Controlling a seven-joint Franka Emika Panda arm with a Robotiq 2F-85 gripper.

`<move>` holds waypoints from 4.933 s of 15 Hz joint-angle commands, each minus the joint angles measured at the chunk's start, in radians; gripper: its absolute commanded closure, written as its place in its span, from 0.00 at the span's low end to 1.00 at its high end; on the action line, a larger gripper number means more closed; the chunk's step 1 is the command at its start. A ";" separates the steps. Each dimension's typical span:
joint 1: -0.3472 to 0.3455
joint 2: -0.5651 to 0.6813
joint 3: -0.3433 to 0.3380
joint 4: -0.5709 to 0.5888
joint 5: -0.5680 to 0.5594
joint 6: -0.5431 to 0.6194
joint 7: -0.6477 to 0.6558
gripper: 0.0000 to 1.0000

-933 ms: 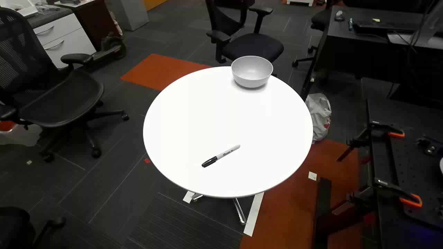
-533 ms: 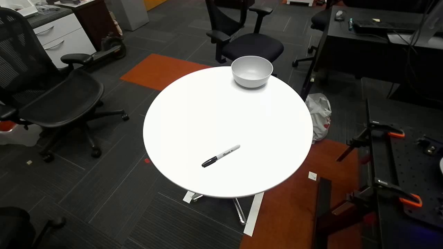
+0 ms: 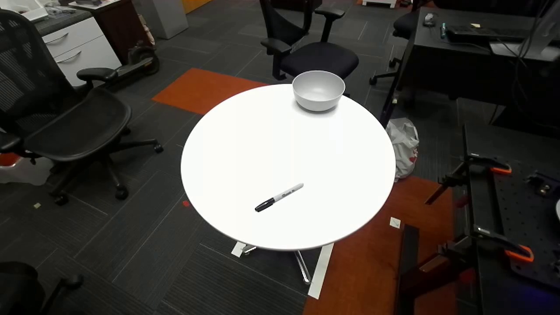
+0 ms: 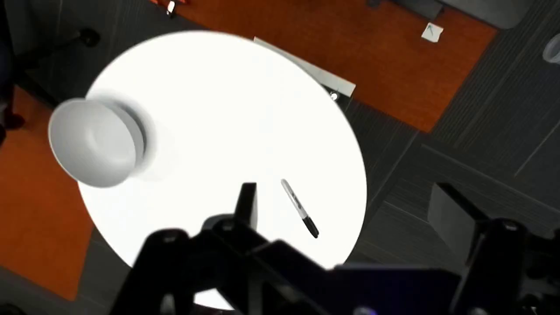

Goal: Place the black pen inside the grey bowl

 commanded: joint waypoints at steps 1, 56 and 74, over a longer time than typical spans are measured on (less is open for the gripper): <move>0.002 0.164 -0.080 -0.020 -0.039 0.286 -0.180 0.00; -0.163 1.286 -0.017 0.608 0.007 0.589 -0.686 0.96; -0.254 0.744 -0.349 0.366 -0.163 0.570 -0.043 0.96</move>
